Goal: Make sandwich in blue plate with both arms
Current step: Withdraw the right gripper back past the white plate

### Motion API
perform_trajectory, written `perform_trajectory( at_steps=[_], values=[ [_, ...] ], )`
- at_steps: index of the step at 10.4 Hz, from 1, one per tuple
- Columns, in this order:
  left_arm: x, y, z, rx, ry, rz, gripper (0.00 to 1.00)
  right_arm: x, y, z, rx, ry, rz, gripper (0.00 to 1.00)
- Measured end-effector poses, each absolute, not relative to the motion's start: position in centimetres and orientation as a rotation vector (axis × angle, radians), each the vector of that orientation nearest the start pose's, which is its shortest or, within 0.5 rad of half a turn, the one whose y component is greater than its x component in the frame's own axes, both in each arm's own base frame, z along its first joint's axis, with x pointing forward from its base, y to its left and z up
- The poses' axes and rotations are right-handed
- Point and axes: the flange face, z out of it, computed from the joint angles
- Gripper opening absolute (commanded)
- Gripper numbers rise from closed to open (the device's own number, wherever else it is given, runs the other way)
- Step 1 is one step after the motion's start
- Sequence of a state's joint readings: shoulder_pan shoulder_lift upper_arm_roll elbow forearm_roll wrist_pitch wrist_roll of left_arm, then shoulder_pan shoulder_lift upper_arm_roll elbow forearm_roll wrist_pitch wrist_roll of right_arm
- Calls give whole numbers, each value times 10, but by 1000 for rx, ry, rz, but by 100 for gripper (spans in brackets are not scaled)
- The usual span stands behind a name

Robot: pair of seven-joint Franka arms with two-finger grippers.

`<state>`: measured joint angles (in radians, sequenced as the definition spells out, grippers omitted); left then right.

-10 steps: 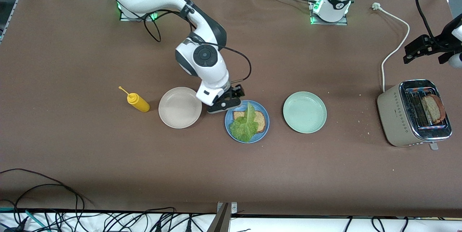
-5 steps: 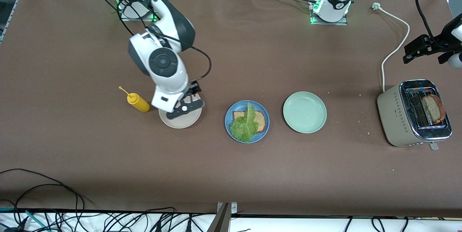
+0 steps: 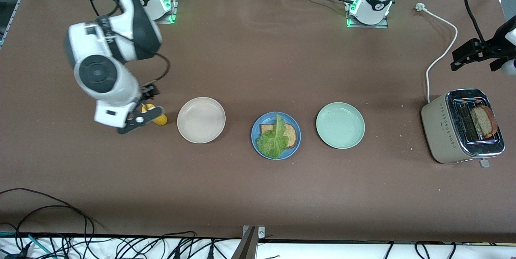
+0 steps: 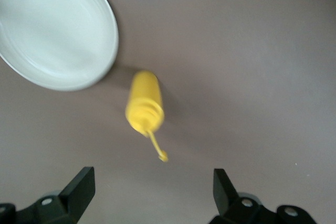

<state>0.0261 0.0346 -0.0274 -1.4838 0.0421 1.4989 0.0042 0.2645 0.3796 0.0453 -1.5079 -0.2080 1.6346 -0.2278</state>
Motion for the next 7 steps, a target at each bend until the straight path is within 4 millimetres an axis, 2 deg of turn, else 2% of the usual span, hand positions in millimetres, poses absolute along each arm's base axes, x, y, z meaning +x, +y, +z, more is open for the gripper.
perform_trajectory(
  at_steps=[2, 4, 7],
  values=[
    [558, 5, 640, -3100, 3, 30, 100, 617, 88, 411, -3012, -1021, 476, 100],
    [558, 6, 640, -3100, 1, 31, 100, 612, 22, 382, -2880, -1078, 467, 100],
    [558, 6, 640, -3100, -1, 31, 100, 595, -25, 346, -2651, -1283, 452, 100]
  ],
)
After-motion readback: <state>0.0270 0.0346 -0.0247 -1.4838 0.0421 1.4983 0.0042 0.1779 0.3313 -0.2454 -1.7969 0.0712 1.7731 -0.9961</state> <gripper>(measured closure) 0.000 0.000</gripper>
